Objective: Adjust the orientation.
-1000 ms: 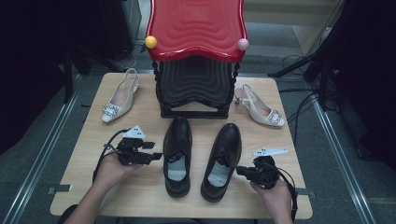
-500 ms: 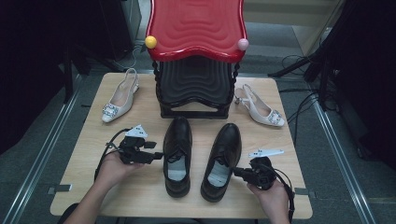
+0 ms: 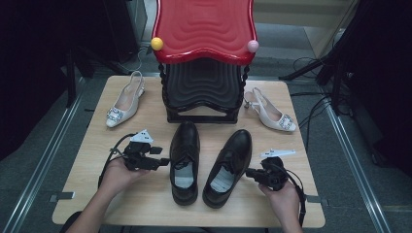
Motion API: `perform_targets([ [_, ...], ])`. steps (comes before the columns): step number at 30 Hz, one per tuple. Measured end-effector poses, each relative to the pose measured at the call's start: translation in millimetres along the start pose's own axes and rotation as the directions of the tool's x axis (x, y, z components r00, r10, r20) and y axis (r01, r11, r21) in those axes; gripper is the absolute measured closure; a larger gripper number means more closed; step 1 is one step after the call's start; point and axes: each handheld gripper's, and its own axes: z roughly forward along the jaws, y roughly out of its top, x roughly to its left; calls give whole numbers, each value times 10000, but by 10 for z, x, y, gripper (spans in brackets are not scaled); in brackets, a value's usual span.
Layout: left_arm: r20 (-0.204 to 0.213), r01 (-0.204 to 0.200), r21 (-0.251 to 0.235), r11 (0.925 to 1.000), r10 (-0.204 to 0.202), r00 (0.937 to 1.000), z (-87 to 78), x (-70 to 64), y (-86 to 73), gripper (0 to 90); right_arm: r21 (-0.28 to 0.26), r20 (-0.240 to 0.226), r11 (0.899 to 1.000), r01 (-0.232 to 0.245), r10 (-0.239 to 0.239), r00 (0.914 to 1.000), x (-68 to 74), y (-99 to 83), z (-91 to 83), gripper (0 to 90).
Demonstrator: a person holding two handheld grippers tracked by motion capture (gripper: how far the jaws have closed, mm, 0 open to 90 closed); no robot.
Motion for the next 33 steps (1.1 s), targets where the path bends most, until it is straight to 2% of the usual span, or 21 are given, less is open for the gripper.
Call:
perform_targets([
  [3, -26, -11, 4, 10000, 11, 10000, 1, -5, -1, 397, 88, -73, 9999, -142, 143, 9999, -28, 35, 68, 900],
  [5, -24, 6, 7, 10000, -6, 10000, 2, -4, 0, 396, 106, 105, 9998, -146, 145, 9998, 0, 36, 70, 900],
  [9, -68, -5, 35, 10000, 5, 10000, 0, -19, -1, 397, 25, 169, 9996, -278, 278, 9995, 31, 58, 105, 900],
  [13, -89, -46, 43, 10000, 46, 9999, -17, -32, -19, 396, -61, 67, 9998, -170, 171, 9998, 70, 104, 171, 900],
  [26, -128, 165, 101, 9998, -164, 9998, -26, -46, -77, 398, 63, -214, 9999, 101, -100, 9997, 140, 232, 303, 900],
  [33, 44, 357, 147, 9993, -357, 9994, -42, -44, -111, 398, 86, -209, 9995, 313, -311, 9993, 169, 299, 362, 900],
])
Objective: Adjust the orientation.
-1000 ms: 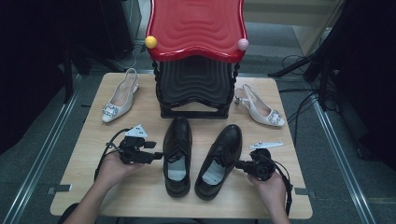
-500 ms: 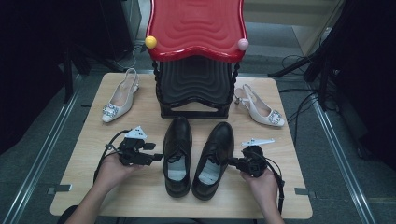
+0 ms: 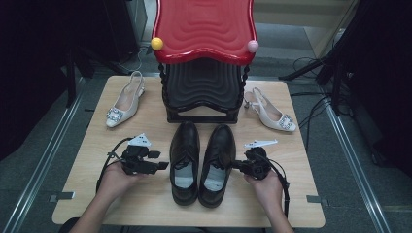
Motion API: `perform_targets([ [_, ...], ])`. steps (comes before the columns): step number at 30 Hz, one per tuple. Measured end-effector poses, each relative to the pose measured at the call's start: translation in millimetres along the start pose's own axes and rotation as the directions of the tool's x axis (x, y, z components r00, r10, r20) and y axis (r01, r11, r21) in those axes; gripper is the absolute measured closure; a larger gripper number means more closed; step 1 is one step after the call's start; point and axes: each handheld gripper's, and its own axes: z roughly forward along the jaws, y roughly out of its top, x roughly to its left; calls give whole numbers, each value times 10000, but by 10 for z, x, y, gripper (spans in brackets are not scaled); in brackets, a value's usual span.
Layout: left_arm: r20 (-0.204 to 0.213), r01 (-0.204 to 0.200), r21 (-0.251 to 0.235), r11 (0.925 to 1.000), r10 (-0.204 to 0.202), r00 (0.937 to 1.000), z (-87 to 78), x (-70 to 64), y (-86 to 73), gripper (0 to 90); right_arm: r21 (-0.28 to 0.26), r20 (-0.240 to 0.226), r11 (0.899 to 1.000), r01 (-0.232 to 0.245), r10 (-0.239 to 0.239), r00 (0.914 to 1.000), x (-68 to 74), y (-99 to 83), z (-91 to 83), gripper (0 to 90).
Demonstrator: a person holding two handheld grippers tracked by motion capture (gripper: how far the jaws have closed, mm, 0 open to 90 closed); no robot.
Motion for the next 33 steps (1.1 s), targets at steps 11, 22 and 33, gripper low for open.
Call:
perform_targets([
  [11, 354, 45, 64, 10000, -47, 9994, 3, -47, -49, 486, 22, -46, 9999, 136, -136, 9999, 38, 115, 100, 900],
  [22, 1422, 598, 15, 9982, -595, 9880, 93, -146, -6, 897, 28, -15, 9999, 168, -168, 9999, 40, 176, 128, 900],
  [33, 1669, 389, -34, 9992, -378, 9853, 152, -305, -6, 899, -202, 185, 9996, 199, -195, 9996, -17, 273, 145, 900],
])
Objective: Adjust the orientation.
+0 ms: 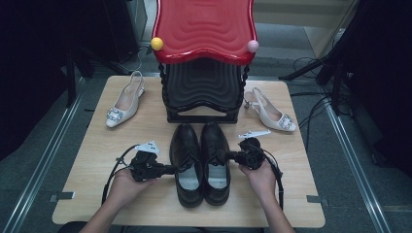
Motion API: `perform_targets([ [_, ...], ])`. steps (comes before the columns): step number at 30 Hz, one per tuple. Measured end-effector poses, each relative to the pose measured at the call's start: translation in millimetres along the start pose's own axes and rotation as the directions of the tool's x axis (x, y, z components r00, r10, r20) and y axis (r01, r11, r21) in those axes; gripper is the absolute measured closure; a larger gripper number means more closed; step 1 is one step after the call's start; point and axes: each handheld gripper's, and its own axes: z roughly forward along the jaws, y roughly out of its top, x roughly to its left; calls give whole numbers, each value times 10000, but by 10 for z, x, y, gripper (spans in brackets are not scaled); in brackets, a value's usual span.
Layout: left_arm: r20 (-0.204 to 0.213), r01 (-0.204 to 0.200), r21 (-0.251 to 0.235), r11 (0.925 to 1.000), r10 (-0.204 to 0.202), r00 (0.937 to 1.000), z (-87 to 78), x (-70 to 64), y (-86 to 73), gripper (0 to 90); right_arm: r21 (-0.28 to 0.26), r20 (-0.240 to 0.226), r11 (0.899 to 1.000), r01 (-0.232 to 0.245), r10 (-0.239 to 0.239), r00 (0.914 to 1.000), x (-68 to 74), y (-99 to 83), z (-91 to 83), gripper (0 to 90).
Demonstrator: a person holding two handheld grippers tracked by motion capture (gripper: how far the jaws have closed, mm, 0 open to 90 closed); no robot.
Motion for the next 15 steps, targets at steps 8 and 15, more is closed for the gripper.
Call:
perform_targets([
  [8, -73, -331, 26, 9994, 331, 9994, 80, -153, -10, 900, -122, 173, 9999, 60, -58, 9998, -53, 68, 20, 900],
  [15, -55, -697, 179, 9974, 698, 9975, 152, -287, -21, 899, -439, 301, 9990, 50, -37, 9995, -112, 99, -12, 900],
])
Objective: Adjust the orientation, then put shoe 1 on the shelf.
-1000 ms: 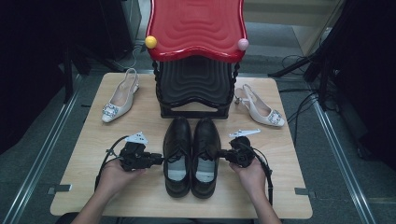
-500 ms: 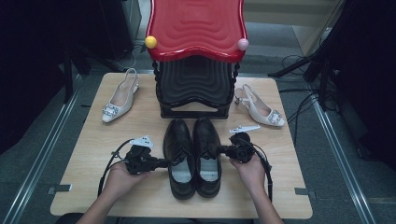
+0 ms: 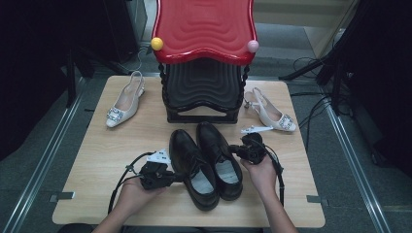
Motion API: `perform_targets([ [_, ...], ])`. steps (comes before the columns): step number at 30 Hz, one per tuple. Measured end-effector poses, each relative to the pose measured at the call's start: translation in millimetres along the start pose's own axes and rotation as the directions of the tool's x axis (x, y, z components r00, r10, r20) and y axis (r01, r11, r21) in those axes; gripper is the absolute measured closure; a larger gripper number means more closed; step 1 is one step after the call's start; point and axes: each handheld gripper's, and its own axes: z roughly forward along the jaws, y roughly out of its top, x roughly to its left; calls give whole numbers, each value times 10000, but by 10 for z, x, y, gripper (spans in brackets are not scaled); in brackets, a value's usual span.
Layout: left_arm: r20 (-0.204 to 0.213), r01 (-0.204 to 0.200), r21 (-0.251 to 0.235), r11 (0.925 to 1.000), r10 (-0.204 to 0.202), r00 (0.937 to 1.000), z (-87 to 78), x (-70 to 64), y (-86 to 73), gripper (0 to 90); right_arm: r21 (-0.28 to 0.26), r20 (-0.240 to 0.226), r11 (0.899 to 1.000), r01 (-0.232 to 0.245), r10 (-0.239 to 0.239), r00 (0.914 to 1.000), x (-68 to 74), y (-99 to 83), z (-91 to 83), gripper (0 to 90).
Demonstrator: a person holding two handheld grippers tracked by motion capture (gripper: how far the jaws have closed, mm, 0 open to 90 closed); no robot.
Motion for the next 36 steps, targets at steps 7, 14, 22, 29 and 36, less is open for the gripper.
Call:
perform_targets([
  [7, -326, 335, -232, 9992, -342, 9989, -209, 96, -31, 771, -172, -343, 9998, -43, 37, 9994, -40, -23, -96, 832],
  [14, -1109, 621, 125, 9980, -604, 9920, -270, 241, -76, 757, -486, -476, 9988, 51, -74, 9988, -23, -50, -202, 784],
  [22, -1371, 396, 186, 9990, -367, 9899, -263, 303, -90, 606, -700, -755, 9974, 168, -221, 9969, 30, -41, -341, 743],
  [29, -1158, 618, -11, 9981, -616, 9914, -300, 362, -83, 547, -792, -884, 9964, 307, -377, 9954, 116, -33, -447, 714],
  [36, -1328, 507, -110, 9987, -517, 9898, -286, 386, -60, 468, -772, -1145, 9967, 263, -350, 9928, 204, -38, -594, 697],
])
